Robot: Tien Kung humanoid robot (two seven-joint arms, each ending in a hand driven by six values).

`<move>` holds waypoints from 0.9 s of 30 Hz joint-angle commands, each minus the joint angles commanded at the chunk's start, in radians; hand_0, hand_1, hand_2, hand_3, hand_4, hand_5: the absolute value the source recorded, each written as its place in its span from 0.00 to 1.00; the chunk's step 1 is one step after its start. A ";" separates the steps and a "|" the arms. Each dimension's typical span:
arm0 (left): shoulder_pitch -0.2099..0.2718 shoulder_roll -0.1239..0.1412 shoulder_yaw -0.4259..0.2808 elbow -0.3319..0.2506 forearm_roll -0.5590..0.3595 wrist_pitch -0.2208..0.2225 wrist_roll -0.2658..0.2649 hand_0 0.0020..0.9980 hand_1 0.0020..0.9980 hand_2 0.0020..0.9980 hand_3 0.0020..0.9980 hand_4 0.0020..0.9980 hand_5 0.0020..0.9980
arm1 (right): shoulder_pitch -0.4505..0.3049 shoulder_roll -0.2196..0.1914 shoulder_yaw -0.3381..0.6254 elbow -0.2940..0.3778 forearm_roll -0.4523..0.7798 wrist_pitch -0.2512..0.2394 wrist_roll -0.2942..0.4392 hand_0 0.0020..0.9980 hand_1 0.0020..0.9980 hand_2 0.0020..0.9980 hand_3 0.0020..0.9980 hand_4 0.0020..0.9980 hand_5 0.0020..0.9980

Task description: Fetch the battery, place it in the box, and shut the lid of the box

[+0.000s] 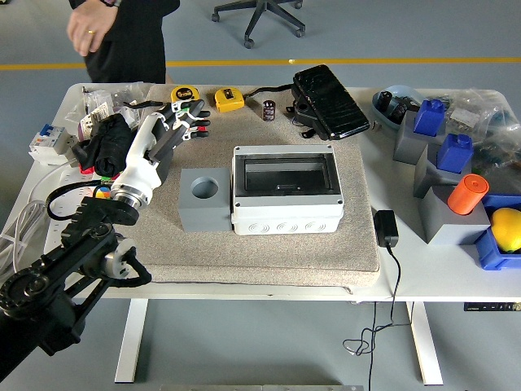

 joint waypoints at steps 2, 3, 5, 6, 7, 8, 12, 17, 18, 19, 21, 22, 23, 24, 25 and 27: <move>0.018 0.010 -0.026 0.002 -0.010 -0.006 -0.001 0.50 0.58 0.57 0.59 0.98 0.56 | 0.000 0.001 -0.002 -0.001 0.001 0.001 -0.003 0.61 0.63 0.65 0.57 0.97 0.52; 0.026 0.014 -0.040 0.004 -0.012 -0.007 -0.002 0.50 0.58 0.57 0.59 0.98 0.56 | 0.001 0.001 -0.003 -0.001 0.001 0.001 -0.004 0.61 0.63 0.65 0.57 0.97 0.52; 0.036 0.019 -0.058 0.007 -0.014 -0.009 -0.004 0.49 0.58 0.57 0.59 0.98 0.56 | 0.001 0.002 -0.004 -0.002 0.001 0.002 -0.005 0.61 0.63 0.65 0.57 0.97 0.52; 0.042 0.022 -0.070 0.008 -0.015 -0.011 -0.004 0.49 0.58 0.57 0.59 0.98 0.56 | 0.001 0.003 -0.003 -0.001 0.001 0.002 -0.005 0.61 0.63 0.65 0.57 0.97 0.52; 0.045 0.024 -0.078 0.010 -0.015 -0.012 -0.004 0.49 0.58 0.57 0.59 0.98 0.56 | 0.001 0.003 -0.004 -0.001 0.001 0.002 -0.005 0.61 0.63 0.65 0.57 0.97 0.52; 0.049 0.026 -0.086 0.012 -0.017 -0.013 -0.005 0.49 0.58 0.57 0.59 0.98 0.56 | 0.001 0.003 -0.004 -0.001 0.001 0.002 -0.006 0.61 0.63 0.65 0.57 0.97 0.52; 0.058 0.031 -0.114 0.019 -0.026 -0.020 -0.004 0.49 0.58 0.57 0.59 0.97 0.55 | 0.000 0.003 -0.003 -0.001 0.000 0.002 -0.006 0.61 0.63 0.65 0.57 0.97 0.52; 0.066 0.030 -0.139 0.022 -0.034 -0.030 0.001 0.49 0.58 0.56 0.58 0.95 0.53 | -0.003 0.004 -0.001 -0.002 -0.001 0.002 -0.007 0.61 0.63 0.65 0.57 0.97 0.52; 0.066 0.030 -0.140 0.022 -0.034 -0.031 0.004 0.49 0.58 0.56 0.58 0.95 0.53 | -0.003 0.004 -0.002 -0.003 -0.001 0.003 -0.007 0.61 0.63 0.65 0.57 0.97 0.52; 0.067 0.030 -0.141 0.022 -0.035 -0.032 0.005 0.49 0.58 0.56 0.58 0.95 0.53 | -0.003 0.004 -0.002 -0.003 -0.001 0.003 -0.008 0.61 0.63 0.65 0.57 0.97 0.52; 0.067 0.029 -0.140 0.022 -0.035 -0.035 0.007 0.49 0.58 0.56 0.58 0.95 0.53 | -0.002 0.005 -0.001 -0.003 -0.001 0.003 -0.008 0.61 0.63 0.65 0.57 0.97 0.52; 0.067 0.029 -0.138 0.021 -0.035 -0.036 0.008 0.49 0.57 0.56 0.57 0.95 0.52 | -0.002 0.006 0.000 -0.003 -0.002 0.003 -0.008 0.61 0.63 0.65 0.57 0.97 0.52; 0.066 0.028 -0.136 0.021 -0.036 -0.036 0.008 0.49 0.57 0.56 0.57 0.95 0.52 | -0.002 0.006 0.000 -0.003 -0.001 0.003 -0.008 0.61 0.63 0.65 0.57 0.97 0.52; 0.066 0.027 -0.133 0.021 -0.037 -0.036 0.009 0.49 0.57 0.56 0.57 0.95 0.52 | -0.002 0.006 0.000 -0.003 -0.001 0.003 -0.008 0.61 0.63 0.65 0.57 0.97 0.52; 0.066 0.026 -0.130 0.021 -0.038 -0.037 0.009 0.49 0.57 0.56 0.57 0.95 0.52 | -0.002 0.006 0.000 -0.003 -0.001 0.003 -0.008 0.61 0.63 0.65 0.57 0.97 0.52; 0.065 0.024 -0.126 0.020 -0.037 -0.039 0.011 0.49 0.57 0.56 0.57 0.95 0.52 | -0.001 0.007 0.001 -0.003 -0.001 0.003 -0.008 0.61 0.63 0.65 0.57 0.97 0.52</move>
